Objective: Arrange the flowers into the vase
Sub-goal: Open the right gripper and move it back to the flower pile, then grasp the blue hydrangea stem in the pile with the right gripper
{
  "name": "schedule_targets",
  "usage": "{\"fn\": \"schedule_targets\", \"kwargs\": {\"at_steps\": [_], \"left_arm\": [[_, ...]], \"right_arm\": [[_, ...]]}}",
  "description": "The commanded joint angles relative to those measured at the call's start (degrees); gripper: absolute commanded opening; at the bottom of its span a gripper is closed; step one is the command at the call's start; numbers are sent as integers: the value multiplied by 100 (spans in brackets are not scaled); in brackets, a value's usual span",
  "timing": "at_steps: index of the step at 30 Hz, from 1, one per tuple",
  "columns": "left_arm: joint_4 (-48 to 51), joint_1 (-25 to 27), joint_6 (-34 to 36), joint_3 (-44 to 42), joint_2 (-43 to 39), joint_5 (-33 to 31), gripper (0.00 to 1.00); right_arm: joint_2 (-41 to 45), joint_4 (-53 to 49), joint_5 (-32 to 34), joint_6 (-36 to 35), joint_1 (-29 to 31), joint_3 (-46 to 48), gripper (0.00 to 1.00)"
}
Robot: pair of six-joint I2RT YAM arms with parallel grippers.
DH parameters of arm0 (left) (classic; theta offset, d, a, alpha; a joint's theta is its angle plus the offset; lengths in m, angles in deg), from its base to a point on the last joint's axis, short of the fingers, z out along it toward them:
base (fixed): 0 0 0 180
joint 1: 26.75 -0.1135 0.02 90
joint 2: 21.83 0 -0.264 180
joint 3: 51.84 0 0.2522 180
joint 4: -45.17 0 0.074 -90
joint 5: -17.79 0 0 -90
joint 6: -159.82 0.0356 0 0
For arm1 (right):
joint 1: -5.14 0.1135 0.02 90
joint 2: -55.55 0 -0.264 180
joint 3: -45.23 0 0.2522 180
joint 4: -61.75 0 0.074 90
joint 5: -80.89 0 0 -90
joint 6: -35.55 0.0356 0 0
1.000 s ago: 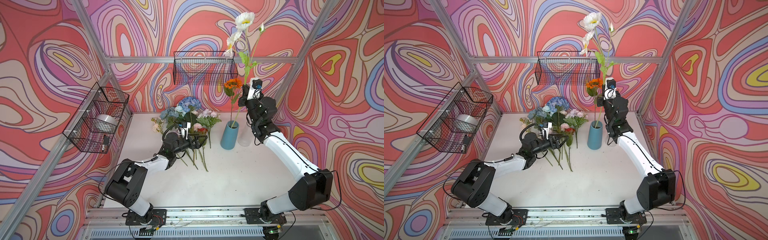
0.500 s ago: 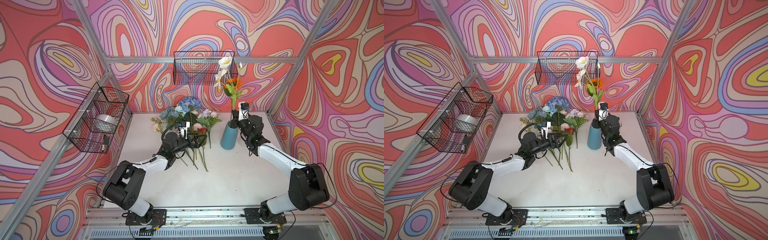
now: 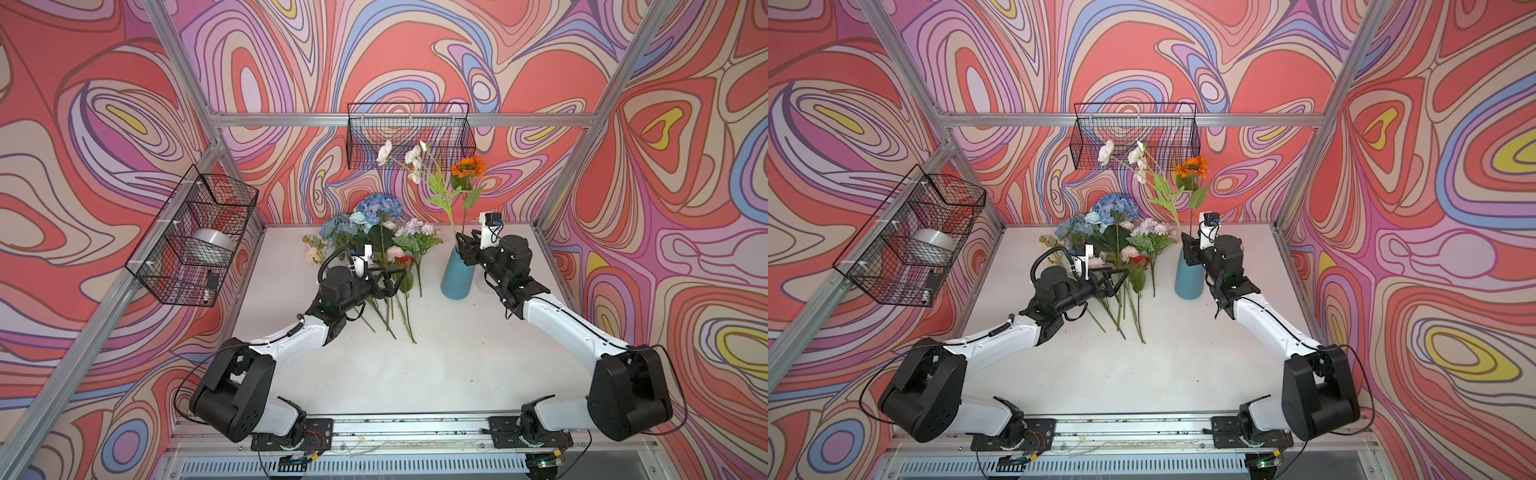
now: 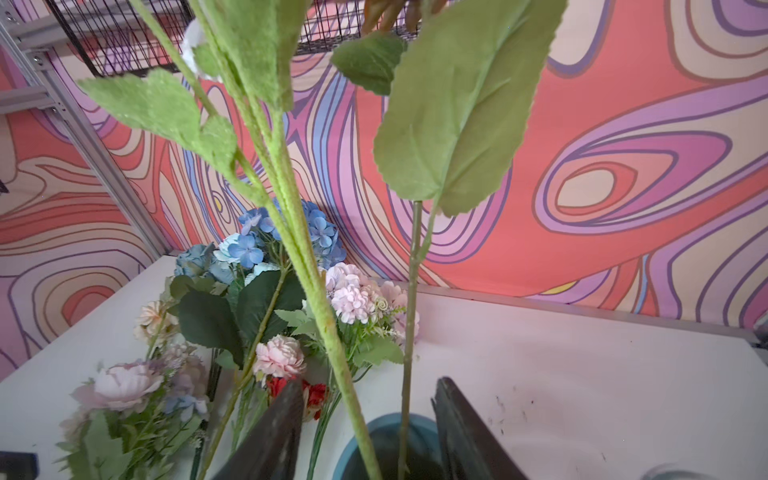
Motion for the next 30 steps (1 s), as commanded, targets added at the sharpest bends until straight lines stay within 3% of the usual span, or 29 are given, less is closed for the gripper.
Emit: {"fn": "schedule_targets", "kwargs": {"at_steps": [1, 5, 11, 16, 21, 30], "left_arm": [[522, -213, -44, -81, -294, -528, 100], [643, -560, -338, -314, -618, -624, 100], [1312, -942, -231, -402, -1226, -879, 100], [1496, -1016, 96, -518, -1538, -1410, 100], [988, -1081, -182, -887, -1675, -1443, 100], [1100, -1091, -176, -1245, -1859, -1346, 100]], "right_arm": [[474, -923, -166, 386, -16, 51, 54], [862, -1719, -334, 749, 225, 5, 51], [681, -2099, -139, 1249, 1326, -133, 49], [-524, -1497, -201, 1712, 2029, -455, 46], [-1983, -1317, -306, 2321, 2149, -1134, 38], [-3630, -1221, -351, 2738, 2163, -1945, 36]]}}
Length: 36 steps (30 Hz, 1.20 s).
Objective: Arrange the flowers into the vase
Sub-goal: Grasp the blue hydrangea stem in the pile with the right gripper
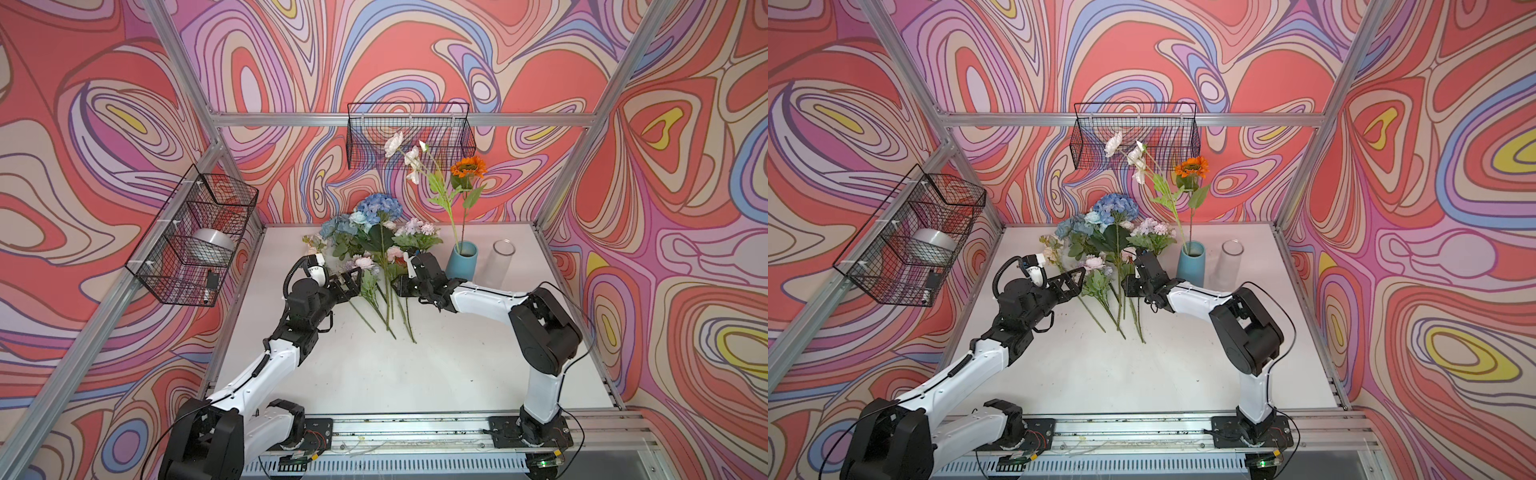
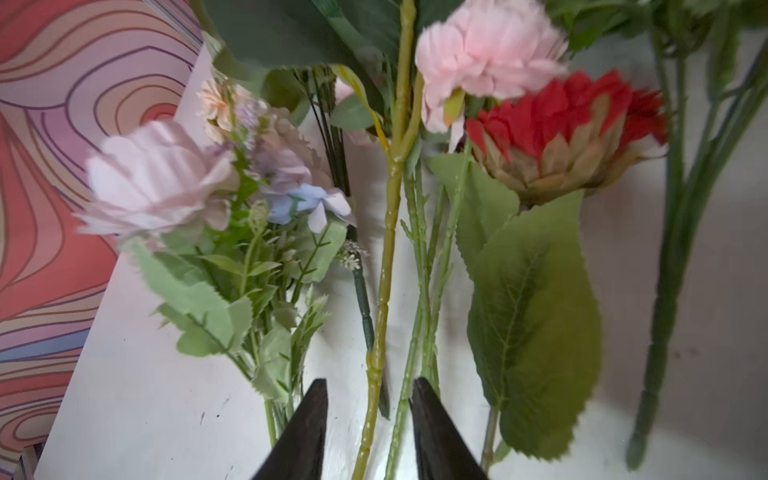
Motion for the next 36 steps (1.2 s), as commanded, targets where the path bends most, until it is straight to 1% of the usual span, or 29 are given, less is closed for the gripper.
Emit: {"fn": "schedule_targets", "kwargs": {"at_steps": [1, 5, 11, 16, 22, 26, 32, 34, 36], "left_arm": [[-168, -30, -50, -315, -55, -16, 100], [-459, -29, -76, -386, 90, 152, 100], [-505, -30, 59, -280, 328, 359, 100], [-595, -28, 85, -357, 353, 321, 100], [-490, -27, 139, -394, 247, 222, 100], [-524, -31, 126, -360, 269, 222, 100], [-513, -30, 103, -323, 298, 314, 100], [-482, -30, 102, -324, 272, 291, 100], [-453, -29, 107, -347, 222, 251, 100]], "right_arm": [[-394, 132, -39, 231, 36, -367, 36], [-719, 137, -77, 268, 47, -628, 36], [-1042, -53, 66, 260, 94, -984, 33], [-1330, -176, 82, 251, 90, -1272, 30], [-1414, -269, 516, 292, 94, -1290, 30], [-1579, -231, 407, 353, 95, -1380, 29], [-1742, -99, 257, 434, 95, -1544, 14], [-1715, -112, 267, 395, 95, -1568, 2], [-1606, -112, 267, 326, 95, -1530, 0]]}}
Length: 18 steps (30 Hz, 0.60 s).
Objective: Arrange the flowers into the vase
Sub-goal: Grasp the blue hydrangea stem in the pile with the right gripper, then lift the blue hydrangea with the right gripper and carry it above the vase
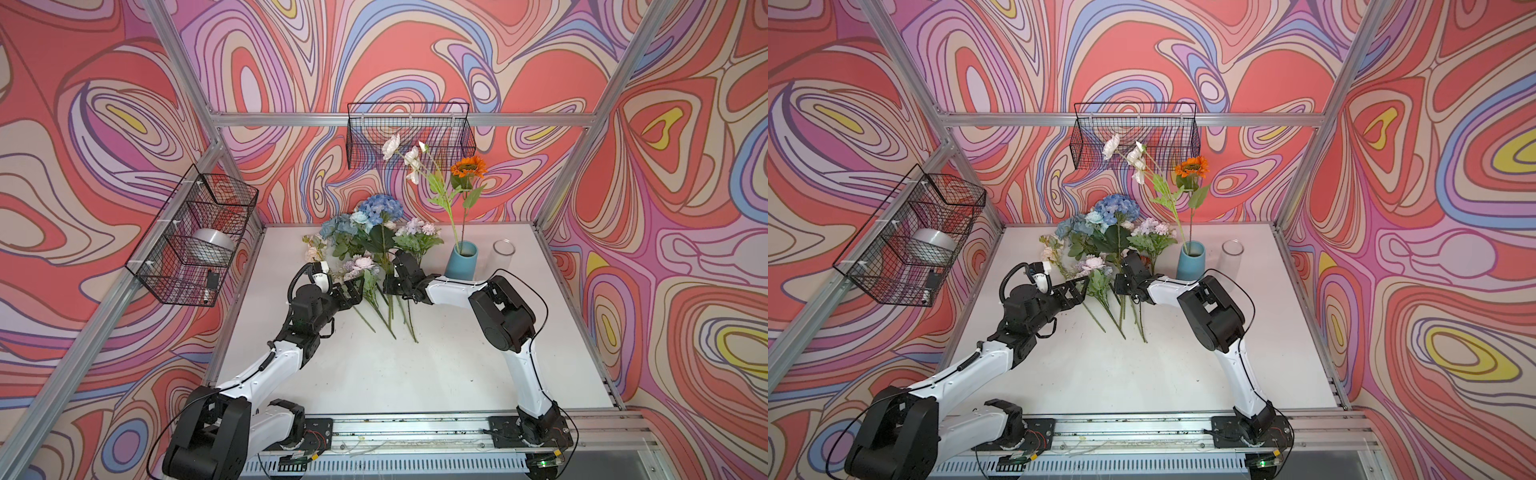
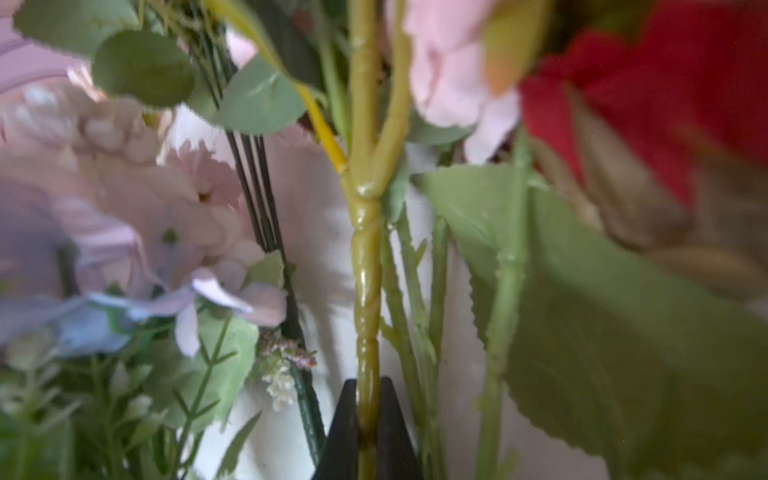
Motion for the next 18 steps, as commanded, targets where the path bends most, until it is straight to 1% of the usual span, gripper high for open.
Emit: {"fn": "schedule_targets", "kwargs": {"at_steps": [1, 8, 11, 13, 18], "left_arm": [[-65, -27, 40, 26, -128, -41, 100], [-245, -34, -19, -77, -173, -132, 100], [-414, -30, -128, -189, -168, -160, 100], [-567, -32, -263, -322, -179, -268, 100], [-737, -30, -675, -649, -348, -850, 100]], "right_arm": [[129, 84, 37, -106, 31, -44, 0], [930, 92, 26, -426, 31, 413, 0], [1211, -85, -290, -717, 32, 483, 0], [1327, -314, -620, -967, 32, 450, 0], [1576, -712, -1140, -1407, 36, 432, 0]]}}
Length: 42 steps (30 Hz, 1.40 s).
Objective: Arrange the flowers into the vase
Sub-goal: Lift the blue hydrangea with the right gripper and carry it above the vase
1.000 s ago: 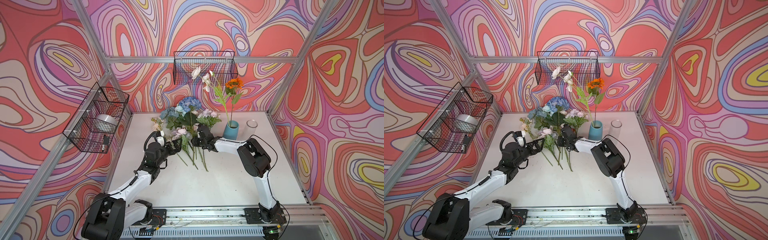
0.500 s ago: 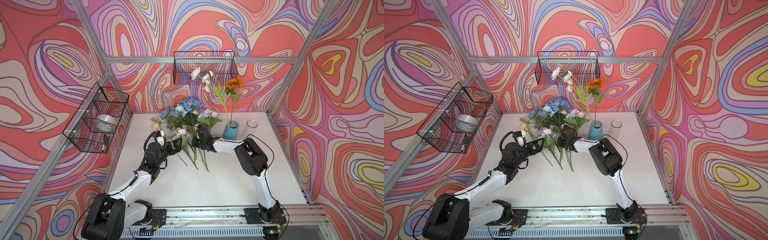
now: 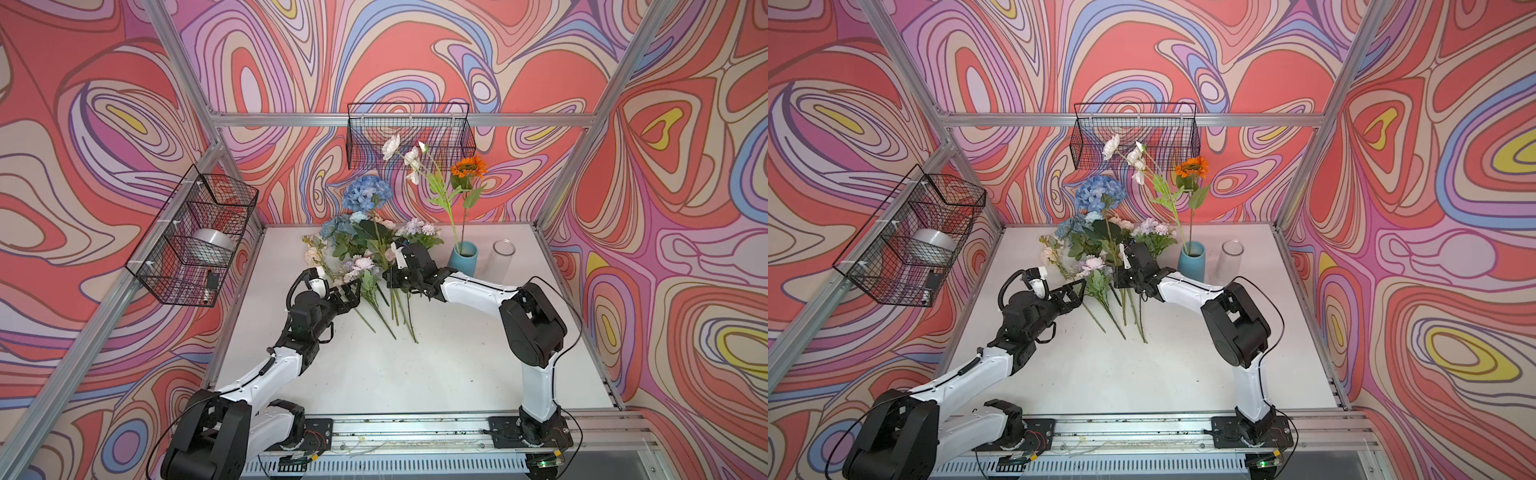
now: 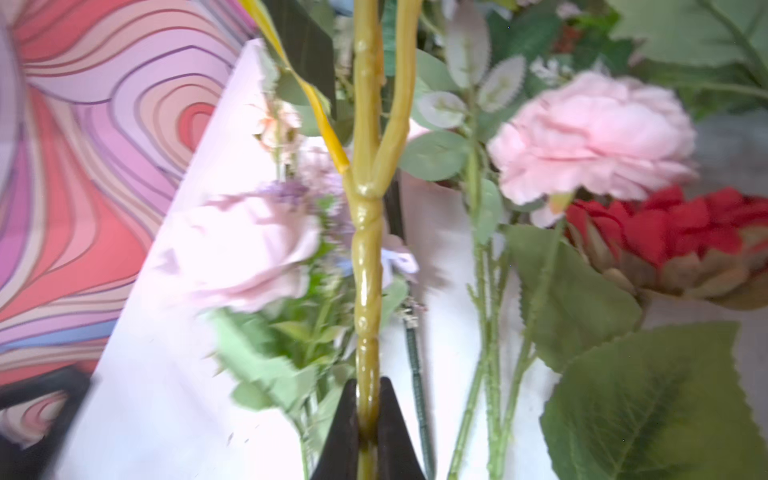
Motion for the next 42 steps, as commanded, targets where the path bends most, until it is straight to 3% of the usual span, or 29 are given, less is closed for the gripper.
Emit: {"fn": "schedule_targets", "kwargs": {"at_steps": [1, 8, 12, 22, 31, 37, 42], "left_arm": [[-356, -42, -403, -223, -259, -570, 100], [-212, -54, -568, -479, -843, -1180, 100], [-107, -55, -535, -549, -1177, -1293, 100], [-1396, -54, 68, -276, -1246, 454, 100], [-2041, 233, 97, 314, -297, 1386, 100], [-1370, 943, 778, 1236, 411, 1490, 100], [-1326, 1173, 786, 1795, 1099, 1744, 100]], "right_arm": [[180, -409, -526, -568, 42, -13, 0], [183, -1242, -938, -1481, 235, -658, 0], [361, -1179, -981, -1612, 287, -940, 0], [1609, -558, -822, -2138, 284, -714, 0], [2985, -10, -23, -3001, 280, 102, 0], [3795, 719, 1365, -3108, 266, 949, 0], [4069, 994, 2176, -2834, -138, 1386, 0]]}}
